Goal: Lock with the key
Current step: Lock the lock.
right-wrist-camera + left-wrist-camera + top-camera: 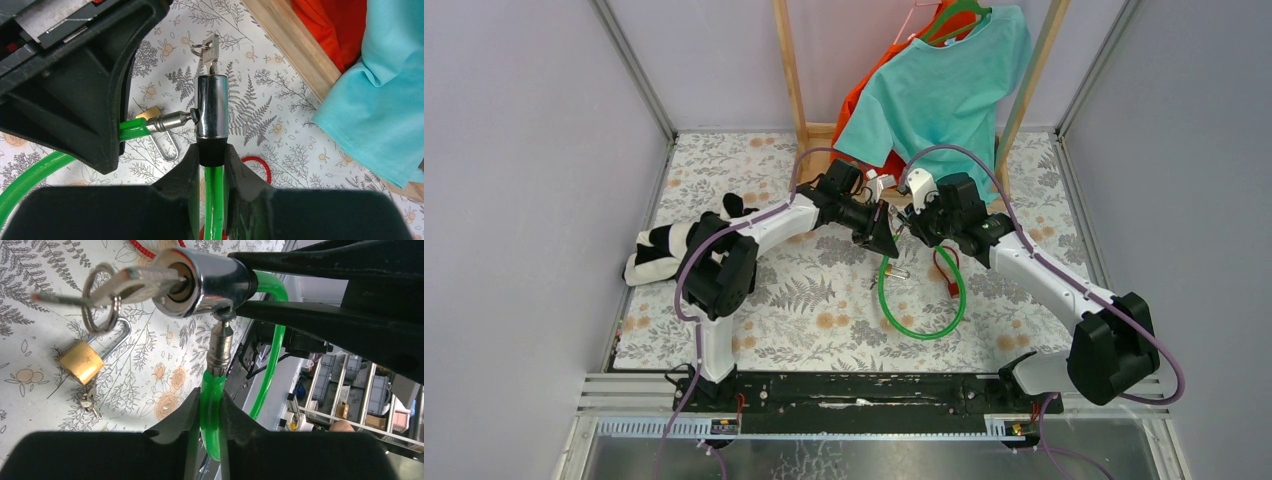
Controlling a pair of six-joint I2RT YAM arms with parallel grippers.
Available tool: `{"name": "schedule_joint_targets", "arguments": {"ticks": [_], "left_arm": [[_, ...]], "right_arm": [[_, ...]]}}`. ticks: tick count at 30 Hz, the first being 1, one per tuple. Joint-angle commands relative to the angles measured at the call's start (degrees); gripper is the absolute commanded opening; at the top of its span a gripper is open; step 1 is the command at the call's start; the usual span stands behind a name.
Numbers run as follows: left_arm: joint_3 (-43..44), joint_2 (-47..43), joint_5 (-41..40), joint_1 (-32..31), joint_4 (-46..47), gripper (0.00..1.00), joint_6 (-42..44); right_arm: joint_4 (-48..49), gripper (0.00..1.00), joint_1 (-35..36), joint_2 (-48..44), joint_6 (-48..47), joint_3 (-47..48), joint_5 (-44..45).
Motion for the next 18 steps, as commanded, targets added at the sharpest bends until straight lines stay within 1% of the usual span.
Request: {"name": "schedule_joint_targets", "arguments": {"ticks": [1,12,18], "left_arm": [[-0.62,0.22,4.67,0.15,6.19,0.0,-5.18],[-2.76,-0.01,3.97,0.17,6.05,0.0,-4.0],[-2.43,0.12,4.13,0.1,6.36,0.0,-4.08]], "right_arm": [[3.36,0.0,1.31,-1.89,-0.26,1.24,0.47],[2.72,0.0,1.36,-1.59,0.21,2.71,1.3],[2.33,0.0,1.42,-1.41,0.31,2.67,-0.44]]}}
